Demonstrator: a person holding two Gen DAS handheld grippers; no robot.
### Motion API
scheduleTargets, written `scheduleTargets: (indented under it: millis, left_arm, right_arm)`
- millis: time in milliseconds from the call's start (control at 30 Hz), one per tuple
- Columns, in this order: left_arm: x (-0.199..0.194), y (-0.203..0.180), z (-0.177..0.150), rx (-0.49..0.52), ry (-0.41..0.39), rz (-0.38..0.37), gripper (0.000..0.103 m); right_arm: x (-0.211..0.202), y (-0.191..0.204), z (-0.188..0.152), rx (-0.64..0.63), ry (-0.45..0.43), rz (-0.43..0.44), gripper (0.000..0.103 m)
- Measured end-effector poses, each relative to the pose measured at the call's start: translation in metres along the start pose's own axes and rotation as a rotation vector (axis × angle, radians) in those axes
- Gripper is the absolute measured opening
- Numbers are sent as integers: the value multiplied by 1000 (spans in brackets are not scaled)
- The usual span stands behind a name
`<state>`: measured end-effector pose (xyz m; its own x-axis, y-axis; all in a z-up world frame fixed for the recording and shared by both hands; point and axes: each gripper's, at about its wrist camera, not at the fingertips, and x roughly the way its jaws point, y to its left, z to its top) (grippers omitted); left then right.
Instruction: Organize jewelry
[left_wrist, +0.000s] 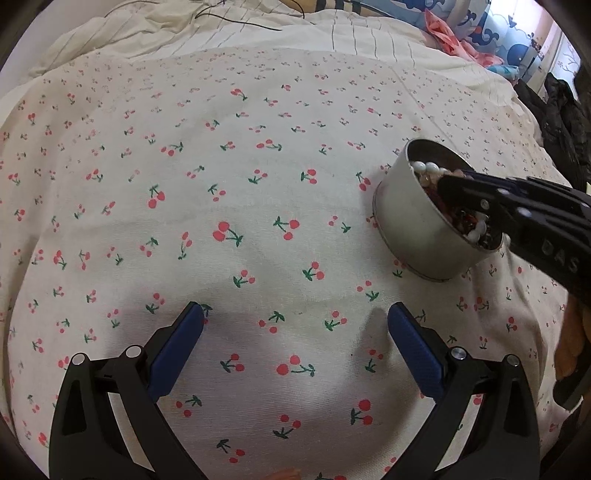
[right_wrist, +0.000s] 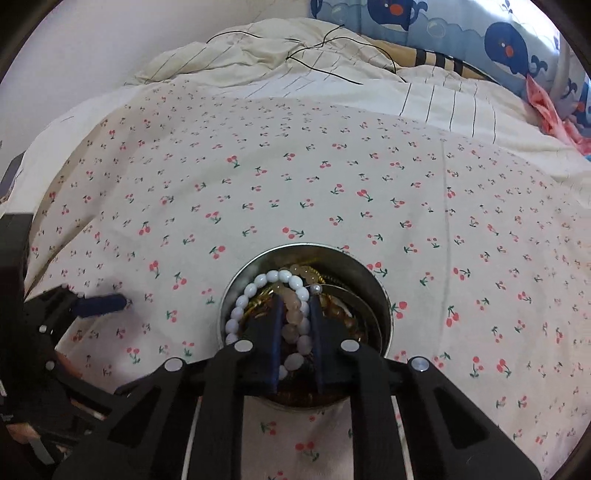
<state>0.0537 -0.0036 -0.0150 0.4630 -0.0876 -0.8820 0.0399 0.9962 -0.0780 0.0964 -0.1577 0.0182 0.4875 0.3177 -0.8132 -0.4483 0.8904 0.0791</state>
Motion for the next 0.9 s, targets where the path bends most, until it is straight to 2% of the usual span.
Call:
scheduleTargets:
  millis: [167,333,500,567,633,700,767,900]
  left_arm:
    - [-7,-3,5,19,-34,27,96]
    - [-8,-4,7,18,-42,25,96]
    - [-4,-8,8,28,-43,33,96]
    - [-4,-8,9,31,-44,36,96]
    - [-6,-5,9,24,-47,34,96]
    - [-8,-3,10,16,-52,27,96]
    - [-9,-1,11,11,-56,24,96]
    - [-11,-2,13,12,-67,25,96]
  right_arm:
    - [-20,-15,-8,54,-22,27,12]
    - [-9,-28,-12,76,5,20,11]
    - [10,-7,-11,37,11,54,11]
    - [8,-8,-9,41,30,32,17]
    - [0,-16,-9,72,25,26,43]
    - [-12,-20,-10,77,14,47,45]
    - [-15,-14,-12,25,33,37,45]
    - [5,4,-13,-70,63,-43,40]
